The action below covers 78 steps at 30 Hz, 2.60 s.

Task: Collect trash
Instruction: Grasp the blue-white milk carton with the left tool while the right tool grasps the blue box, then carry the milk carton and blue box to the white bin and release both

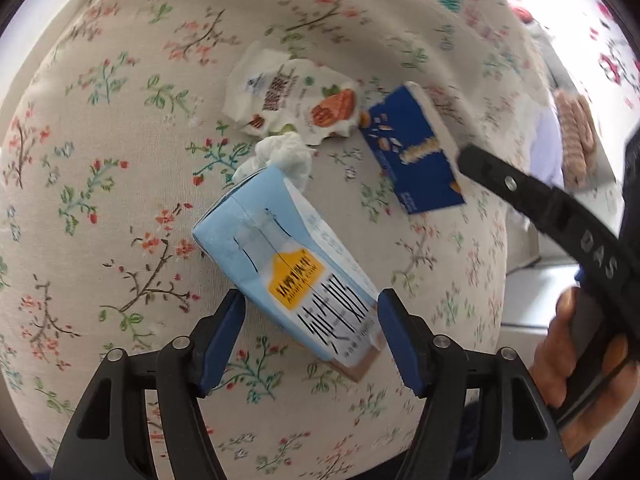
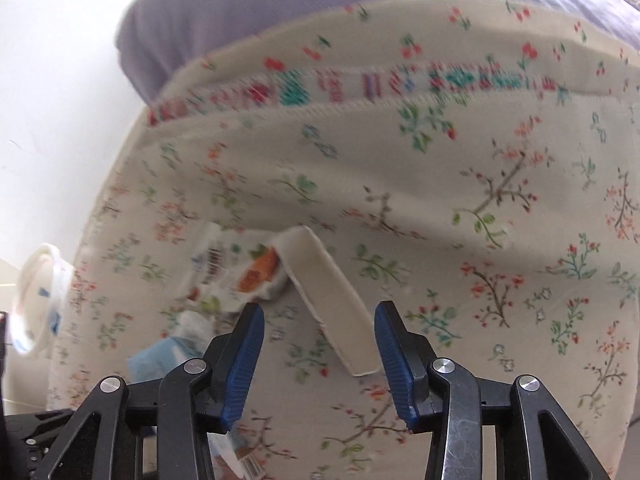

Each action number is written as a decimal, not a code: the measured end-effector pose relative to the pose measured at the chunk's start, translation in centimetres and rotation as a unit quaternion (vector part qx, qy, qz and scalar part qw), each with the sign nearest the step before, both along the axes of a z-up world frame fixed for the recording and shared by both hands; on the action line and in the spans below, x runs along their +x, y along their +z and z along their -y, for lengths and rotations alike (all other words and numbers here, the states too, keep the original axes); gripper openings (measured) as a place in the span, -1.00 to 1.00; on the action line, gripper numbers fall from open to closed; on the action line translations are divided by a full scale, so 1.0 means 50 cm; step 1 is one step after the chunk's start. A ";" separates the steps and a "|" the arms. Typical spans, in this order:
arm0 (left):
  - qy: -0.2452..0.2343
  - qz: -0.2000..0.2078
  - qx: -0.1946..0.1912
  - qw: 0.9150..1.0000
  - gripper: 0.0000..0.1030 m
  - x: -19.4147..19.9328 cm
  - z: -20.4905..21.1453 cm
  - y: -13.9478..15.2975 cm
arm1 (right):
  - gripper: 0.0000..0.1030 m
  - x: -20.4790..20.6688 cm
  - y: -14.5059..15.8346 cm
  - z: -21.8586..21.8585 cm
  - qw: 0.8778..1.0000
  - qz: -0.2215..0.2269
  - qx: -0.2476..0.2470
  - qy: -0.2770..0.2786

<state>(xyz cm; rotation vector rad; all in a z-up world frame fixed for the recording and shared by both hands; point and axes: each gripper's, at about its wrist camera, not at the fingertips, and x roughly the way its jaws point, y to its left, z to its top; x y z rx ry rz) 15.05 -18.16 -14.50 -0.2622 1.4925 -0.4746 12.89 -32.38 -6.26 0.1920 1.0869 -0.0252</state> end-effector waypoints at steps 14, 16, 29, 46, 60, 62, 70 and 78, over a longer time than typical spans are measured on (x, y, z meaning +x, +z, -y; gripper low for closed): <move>0.026 0.045 -0.016 0.999 -0.08 0.012 -0.013 0.016 | 0.13 0.030 -0.082 -0.007 0.998 -0.051 -0.021 0.027; 0.024 0.041 -0.030 0.998 -0.15 0.014 -0.021 0.023 | 0.13 0.031 -0.092 -0.018 0.997 -0.056 -0.036 0.034; 0.007 0.062 -0.059 0.996 -0.33 -0.022 -0.109 0.092 | -0.55 0.000 -0.033 -0.056 0.998 -0.012 -0.023 0.052; 0.120 0.111 -0.052 0.985 -0.33 0.033 -0.371 0.220 | -0.55 -0.025 0.021 -0.074 0.997 0.034 0.009 0.068; 0.282 0.110 0.008 0.953 -0.33 0.055 -0.722 0.222 | -0.55 -0.034 0.019 -0.199 0.987 0.041 0.077 0.136; 0.287 0.111 0.027 0.951 -0.33 0.052 -0.744 0.215 | -0.55 -0.030 0.011 -0.233 0.984 0.034 0.087 0.150; 0.277 0.090 0.098 0.952 -0.32 0.074 -0.791 0.146 | -0.55 -0.006 -0.009 -0.362 0.977 0.025 0.091 0.193; 0.267 0.069 0.141 0.951 -0.31 0.107 -0.793 0.099 | -0.54 0.021 -0.019 -0.505 0.965 0.019 0.123 0.232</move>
